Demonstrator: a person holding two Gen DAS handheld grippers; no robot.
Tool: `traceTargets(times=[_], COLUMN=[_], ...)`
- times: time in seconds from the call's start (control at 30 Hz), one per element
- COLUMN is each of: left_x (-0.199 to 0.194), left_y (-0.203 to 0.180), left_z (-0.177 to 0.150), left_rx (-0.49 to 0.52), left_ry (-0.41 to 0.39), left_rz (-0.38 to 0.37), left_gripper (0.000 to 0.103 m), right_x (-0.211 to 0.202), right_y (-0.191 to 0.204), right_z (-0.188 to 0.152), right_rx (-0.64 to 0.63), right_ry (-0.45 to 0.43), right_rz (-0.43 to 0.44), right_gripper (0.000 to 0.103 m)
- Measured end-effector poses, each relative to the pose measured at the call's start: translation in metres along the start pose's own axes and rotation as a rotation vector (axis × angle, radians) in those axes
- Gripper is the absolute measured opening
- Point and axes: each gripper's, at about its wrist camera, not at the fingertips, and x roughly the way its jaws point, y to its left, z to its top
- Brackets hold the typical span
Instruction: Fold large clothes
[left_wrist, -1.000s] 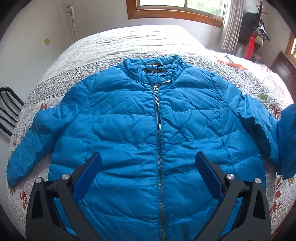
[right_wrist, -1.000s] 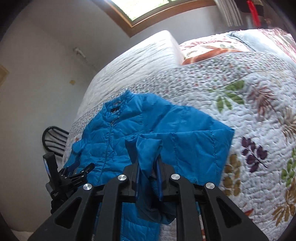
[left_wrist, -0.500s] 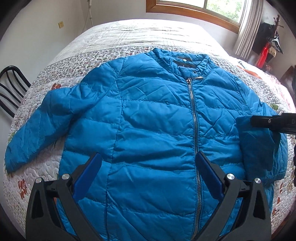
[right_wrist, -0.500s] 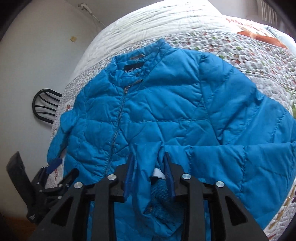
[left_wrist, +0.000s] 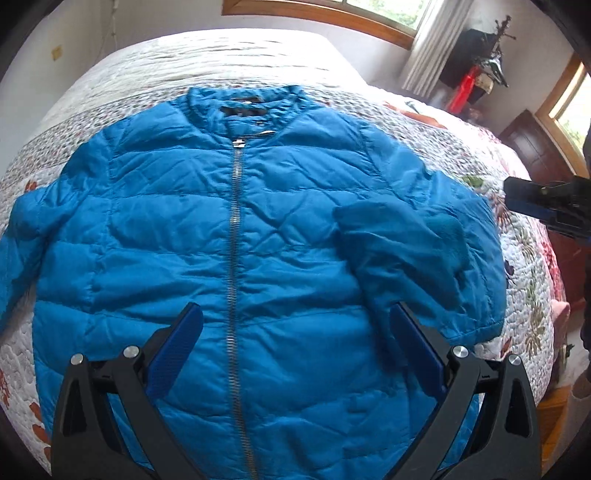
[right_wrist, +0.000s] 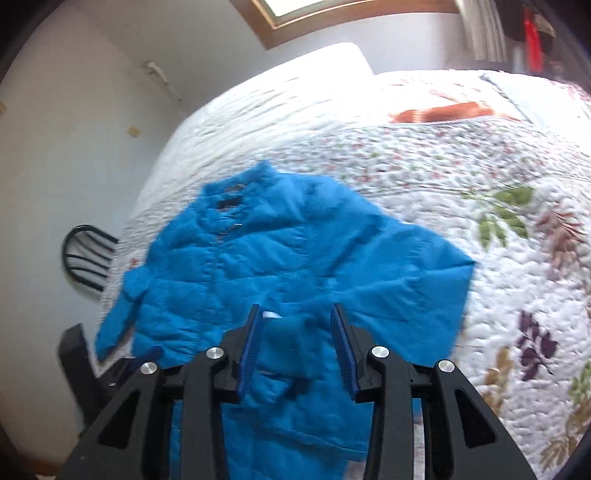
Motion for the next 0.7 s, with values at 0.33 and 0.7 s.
traceTargets(times=[0.33,0.7], left_x=[0.052,0.004], left_y=[-0.075,-0.003], left_z=[0.01,0.056], left_rx=[0.132,-0.082], left_ry=[0.067,-0.115], left_rz=[-0.004,-0.047], left_gripper=[0.073,0.012], right_x=[0.001,0.012], right_y=[-0.088,-0.07], right_z=[-0.036,-0.016], right_rx=[0.221,0.173], right_ry=[0.019,-0.002], right_rz=[0.01,0.106], right_gripper=[0.039,0.039])
